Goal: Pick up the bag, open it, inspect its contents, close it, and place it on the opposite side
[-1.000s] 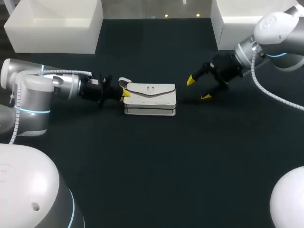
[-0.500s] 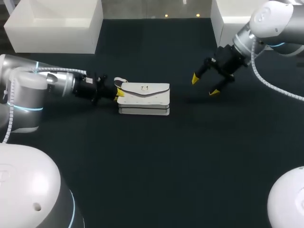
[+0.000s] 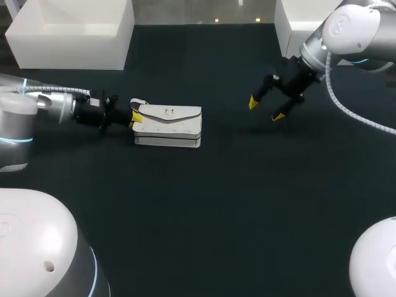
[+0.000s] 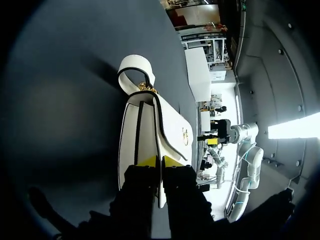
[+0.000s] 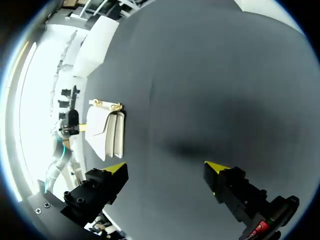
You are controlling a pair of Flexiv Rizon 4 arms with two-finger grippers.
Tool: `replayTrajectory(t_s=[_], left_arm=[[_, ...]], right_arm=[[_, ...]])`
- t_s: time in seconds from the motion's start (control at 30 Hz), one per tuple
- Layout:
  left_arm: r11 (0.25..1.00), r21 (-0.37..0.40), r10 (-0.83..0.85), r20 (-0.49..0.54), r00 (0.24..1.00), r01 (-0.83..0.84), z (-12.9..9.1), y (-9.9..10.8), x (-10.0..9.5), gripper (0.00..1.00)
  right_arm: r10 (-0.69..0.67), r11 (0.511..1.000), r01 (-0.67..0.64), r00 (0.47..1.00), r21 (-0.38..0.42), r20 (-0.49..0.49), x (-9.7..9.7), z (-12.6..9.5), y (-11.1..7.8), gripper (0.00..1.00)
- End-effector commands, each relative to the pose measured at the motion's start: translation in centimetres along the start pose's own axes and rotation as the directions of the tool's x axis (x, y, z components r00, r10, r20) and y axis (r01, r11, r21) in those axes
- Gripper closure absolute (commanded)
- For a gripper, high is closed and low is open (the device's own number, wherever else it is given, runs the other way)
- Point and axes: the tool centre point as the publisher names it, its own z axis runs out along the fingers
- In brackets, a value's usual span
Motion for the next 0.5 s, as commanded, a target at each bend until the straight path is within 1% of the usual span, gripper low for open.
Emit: replayTrajectory(t_s=[0.03, 0.07, 0.1, 0.17, 0.2, 0.3, 0.5], left_arm=[[1.0, -0.018, 0.012, 0.011, 1.0, -0.012, -1.7, -1.3, -0.7, 1.0], [1.0, -0.015, 0.013, 0.015, 1.0, -0.013, -2.1, -1.6, -0.8, 1.0], [1.0, -0.016, 0.017, 0.022, 1.0, -0.017, -2.4, -1.9, -1.0, 1.0], [1.0, -0.007, 0.017, 0.036, 0.999, -0.017, -3.2, -2.5, -1.3, 1.0], [1.0, -0.006, 0.025, 0.048, 0.999, -0.025, -3.5, -2.7, -1.5, 1.0], [1.0, -0.001, 0.028, 0.068, 0.997, -0.028, -4.6, -3.5, -2.0, 1.0], [0.999, 0.014, 0.035, 0.094, 0.995, -0.036, -6.9, -4.8, -3.1, 1.0]], right_arm=[[-0.02, 1.0, 0.022, 0.994, -0.02, 0.108, 0.7, -0.7, -0.2, 0.0], [-0.028, 0.999, 0.032, 0.993, -0.027, 0.117, 0.5, -1.0, -0.1, 0.0], [-0.034, 0.999, 0.039, 0.989, -0.029, 0.146, 0.3, -1.2, 0.0, 0.0], [-0.022, 0.999, 0.029, 0.986, -0.039, 0.165, -0.3, -1.7, 0.4, 0.0], [-0.018, 0.999, 0.027, 0.98, -0.046, 0.198, -0.5, -1.9, 0.5, 0.0], [0.007, 0.998, 0.01, 0.967, -0.068, 0.253, -1.1, -2.6, 0.9, 0.0], [0.07, 0.992, -0.03, 0.942, -0.126, 0.328, -1.7, -3.7, 1.3, 0.0]])
